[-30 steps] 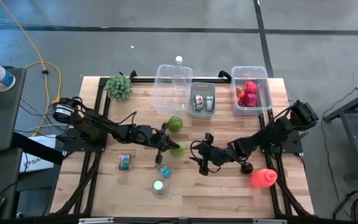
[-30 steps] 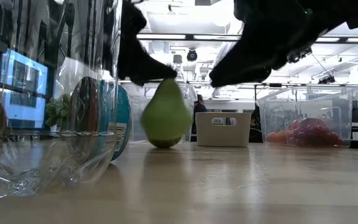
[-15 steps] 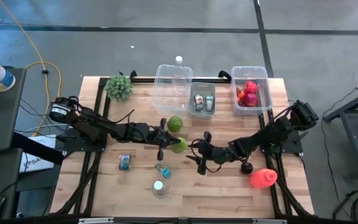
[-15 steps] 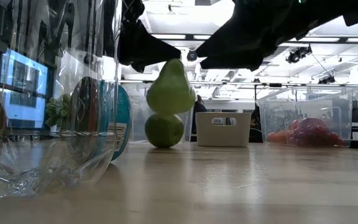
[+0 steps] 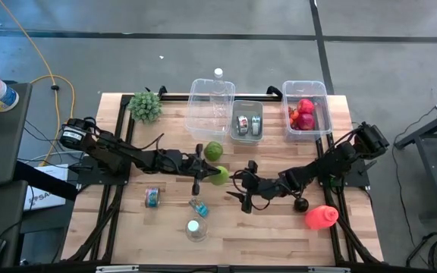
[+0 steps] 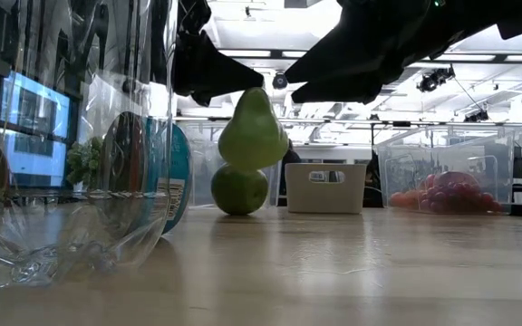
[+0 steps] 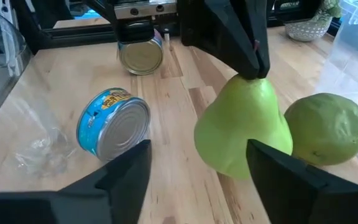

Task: Pick & Place Food Item
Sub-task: Put the pear into the right transparent bin

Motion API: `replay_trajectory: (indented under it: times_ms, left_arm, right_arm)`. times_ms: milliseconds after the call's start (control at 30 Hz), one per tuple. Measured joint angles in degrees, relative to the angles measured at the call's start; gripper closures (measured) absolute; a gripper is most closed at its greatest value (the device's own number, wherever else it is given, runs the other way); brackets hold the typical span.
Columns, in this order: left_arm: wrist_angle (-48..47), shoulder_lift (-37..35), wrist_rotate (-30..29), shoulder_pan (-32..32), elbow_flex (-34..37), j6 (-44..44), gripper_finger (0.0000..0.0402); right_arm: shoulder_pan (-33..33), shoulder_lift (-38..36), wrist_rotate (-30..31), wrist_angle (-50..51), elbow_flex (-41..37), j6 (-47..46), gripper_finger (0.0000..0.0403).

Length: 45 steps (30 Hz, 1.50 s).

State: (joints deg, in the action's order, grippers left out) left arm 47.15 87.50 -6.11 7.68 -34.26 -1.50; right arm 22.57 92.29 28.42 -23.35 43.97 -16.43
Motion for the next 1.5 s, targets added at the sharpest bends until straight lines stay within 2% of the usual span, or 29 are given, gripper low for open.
replay_trajectory:
  times_ms: [300, 367, 600, 1067, 1267, 1500]
  left_arm:
    - [-0.64, 0.00, 0.36, 0.00, 0.00, 0.00, 0.0401]
    - [-1.05, 0.00, 0.80, 0.00, 0.00, 0.00, 0.0401]
    - [-1.01, 0.00, 0.83, 0.00, 0.00, -0.01, 0.0401]
    - [-0.25, 0.00, 0.81, 0.00, 0.02, 0.28, 0.0401]
    - [3.01, -0.02, 2.45, 0.02, 0.02, 1.79, 0.0401]
    - [6.66, -0.02, 2.49, 0.02, 0.02, 3.49, 0.0401]
  right_arm:
    - [0.04, 0.00, 2.92, -0.62, 0.00, -0.28, 0.0020]
    - [0.02, 0.00, 2.91, -0.44, 0.00, -0.54, 0.0008]
    - [0.04, 0.00, 3.15, 0.07, 0.02, -4.84, 0.0032]
    - [0.04, 0.00, 2.99, 3.41, 0.00, -6.54, 0.0034]
    - [-1.44, 0.02, 2.89, 3.32, 0.00, -5.20, 0.0034]
    - [-2.67, 0.04, 2.78, 0.76, 0.00, 3.00, 0.0034]
